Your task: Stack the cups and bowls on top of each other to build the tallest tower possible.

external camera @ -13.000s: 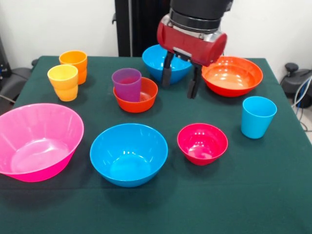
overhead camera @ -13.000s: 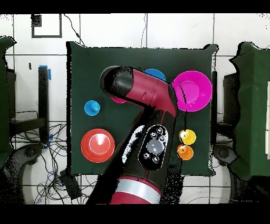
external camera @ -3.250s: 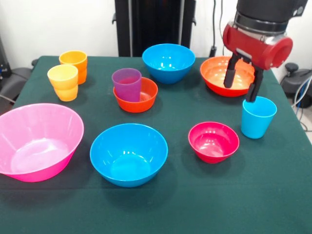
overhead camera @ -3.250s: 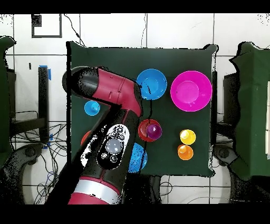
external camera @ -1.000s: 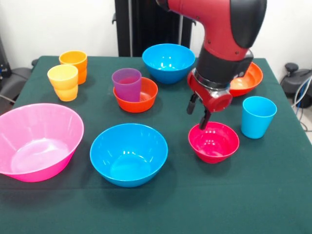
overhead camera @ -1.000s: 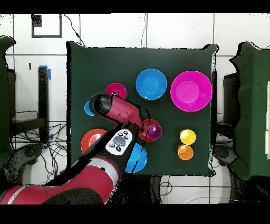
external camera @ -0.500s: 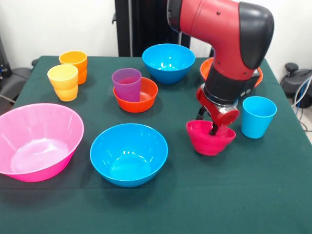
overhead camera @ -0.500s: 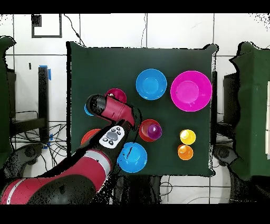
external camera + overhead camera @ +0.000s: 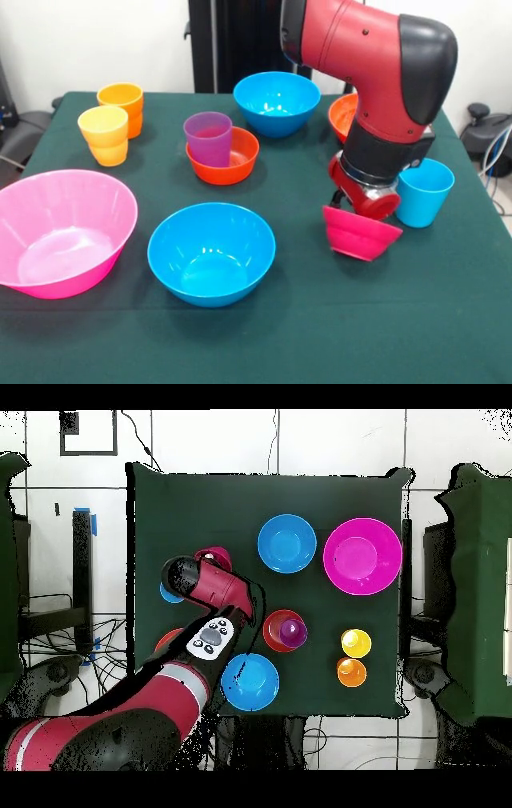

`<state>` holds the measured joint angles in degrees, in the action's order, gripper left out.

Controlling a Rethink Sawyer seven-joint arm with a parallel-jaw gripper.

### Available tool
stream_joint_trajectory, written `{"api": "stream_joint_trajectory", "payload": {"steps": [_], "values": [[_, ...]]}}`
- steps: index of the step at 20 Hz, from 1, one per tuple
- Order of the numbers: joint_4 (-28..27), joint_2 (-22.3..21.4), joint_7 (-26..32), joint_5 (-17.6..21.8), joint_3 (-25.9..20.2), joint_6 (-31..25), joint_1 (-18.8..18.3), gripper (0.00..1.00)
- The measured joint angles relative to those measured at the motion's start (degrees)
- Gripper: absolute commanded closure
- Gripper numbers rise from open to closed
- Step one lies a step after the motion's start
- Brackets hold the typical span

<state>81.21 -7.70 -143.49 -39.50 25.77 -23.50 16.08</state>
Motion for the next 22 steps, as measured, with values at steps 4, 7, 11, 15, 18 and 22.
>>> {"api": "stream_joint_trajectory", "payload": {"steps": [4,7,11,15,18,22], "values": [[-1.2,0.6,0.0,-0.1,0.6,0.4,0.1,1.0],[-2.1,1.1,0.0,-0.1,1.3,0.6,0.2,1.0],[-2.1,1.0,0.0,-0.1,1.7,0.6,0.2,1.0],[-1.4,0.0,0.0,-0.2,1.7,0.7,0.2,1.0],[-0.3,-2.6,0.0,-0.2,1.7,0.8,0.0,1.0],[1.9,-7.2,0.0,-0.1,1.7,0.3,-0.9,1.0]]}}
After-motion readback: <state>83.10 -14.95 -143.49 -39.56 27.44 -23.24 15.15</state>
